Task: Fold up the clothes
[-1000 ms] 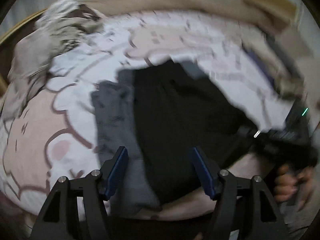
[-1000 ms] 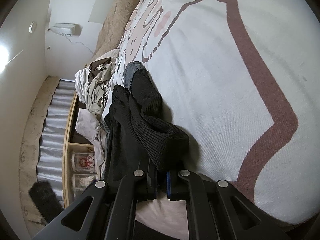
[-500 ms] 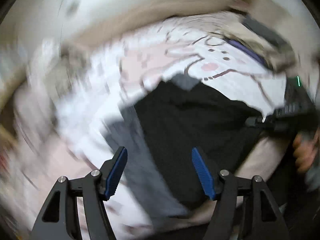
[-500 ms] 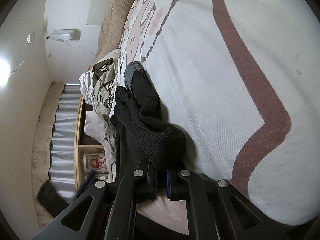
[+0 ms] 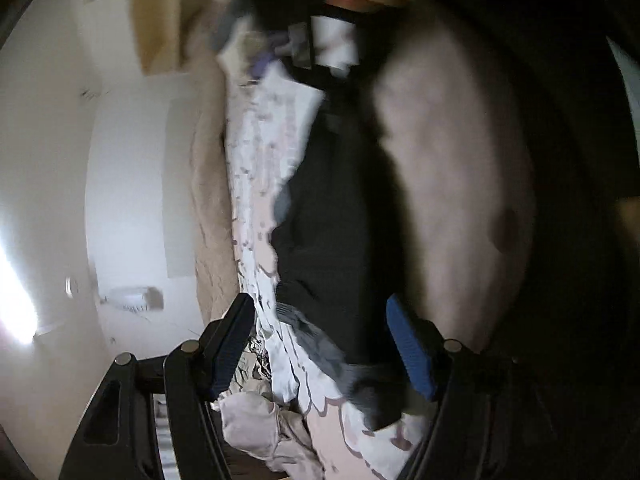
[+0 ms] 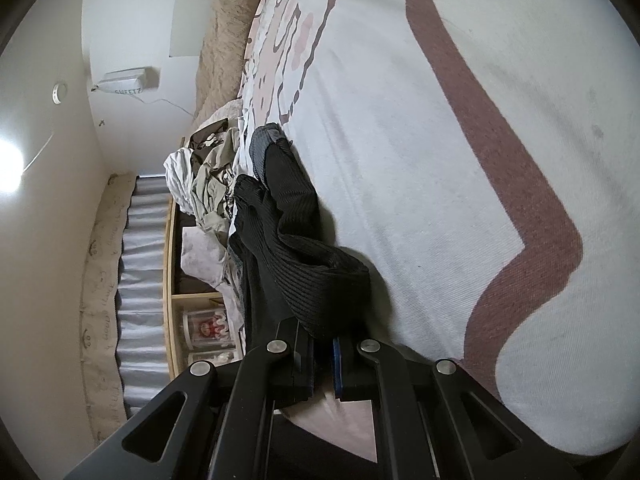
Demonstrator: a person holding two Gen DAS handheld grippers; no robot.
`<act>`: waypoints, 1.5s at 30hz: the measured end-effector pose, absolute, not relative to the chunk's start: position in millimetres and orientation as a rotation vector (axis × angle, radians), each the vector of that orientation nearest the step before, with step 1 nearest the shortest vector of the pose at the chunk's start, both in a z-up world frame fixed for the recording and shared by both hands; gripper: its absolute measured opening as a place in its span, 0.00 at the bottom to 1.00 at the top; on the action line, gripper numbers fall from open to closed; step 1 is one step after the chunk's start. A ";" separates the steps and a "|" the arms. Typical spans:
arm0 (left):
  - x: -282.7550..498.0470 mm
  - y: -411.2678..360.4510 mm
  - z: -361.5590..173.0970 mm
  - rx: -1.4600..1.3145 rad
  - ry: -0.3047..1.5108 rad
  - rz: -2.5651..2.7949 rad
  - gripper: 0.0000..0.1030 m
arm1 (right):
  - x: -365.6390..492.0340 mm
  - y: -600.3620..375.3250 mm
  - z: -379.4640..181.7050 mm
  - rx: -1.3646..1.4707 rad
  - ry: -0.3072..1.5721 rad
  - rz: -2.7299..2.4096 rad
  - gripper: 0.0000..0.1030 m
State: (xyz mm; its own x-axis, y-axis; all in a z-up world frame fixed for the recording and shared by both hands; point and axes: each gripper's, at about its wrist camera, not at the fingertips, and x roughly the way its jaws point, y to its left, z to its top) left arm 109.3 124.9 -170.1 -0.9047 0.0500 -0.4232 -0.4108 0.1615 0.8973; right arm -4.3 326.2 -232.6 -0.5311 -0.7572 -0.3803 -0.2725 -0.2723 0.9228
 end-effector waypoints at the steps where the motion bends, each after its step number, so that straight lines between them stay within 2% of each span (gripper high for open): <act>1: 109.1 123.7 -176.7 -0.341 2.121 1.774 0.68 | -4.4 326.3 -232.7 1.264 -1.623 -1.856 0.06; 11: 84.0 126.3 -215.2 -0.179 2.333 1.787 0.67 | -4.3 325.6 -233.0 1.268 -1.630 -1.845 0.06; 21: 54.8 113.5 -196.5 -0.263 2.386 1.801 0.68 | -4.8 326.1 -234.1 1.270 -1.632 -1.835 0.06; 30: 43.6 112.3 -190.9 -0.222 2.368 1.759 0.66 | -5.1 326.8 -234.9 1.275 -1.622 -1.843 0.06; 31: 42.1 113.0 -188.4 -0.244 2.349 1.766 0.64 | -5.2 326.9 -235.0 1.277 -1.622 -1.842 0.06; 33: 37.8 112.9 -182.6 -0.313 2.290 1.772 0.52 | -5.5 326.9 -235.3 1.280 -1.620 -1.841 0.06; 35: 32.6 112.0 -174.9 -0.400 2.196 1.774 0.31 | -5.7 325.4 -234.2 1.287 -1.610 -1.855 0.06; 38: 20.9 110.1 -161.5 -0.489 2.041 1.795 0.29 | -5.0 321.4 -229.7 1.298 -1.583 -1.907 0.06; 41: 12.2 112.2 -155.9 -0.534 1.932 1.822 0.26 | -2.9 314.6 -219.0 1.314 -1.470 -1.993 0.07; 43: 11.8 114.7 -152.8 -0.540 1.869 1.853 0.25 | 3.5 311.2 -204.4 1.336 -1.363 -2.047 0.17; 45: 8.9 113.7 -149.2 -0.542 1.808 1.892 0.25 | 12.7 309.4 -187.5 1.346 -1.259 -2.098 0.59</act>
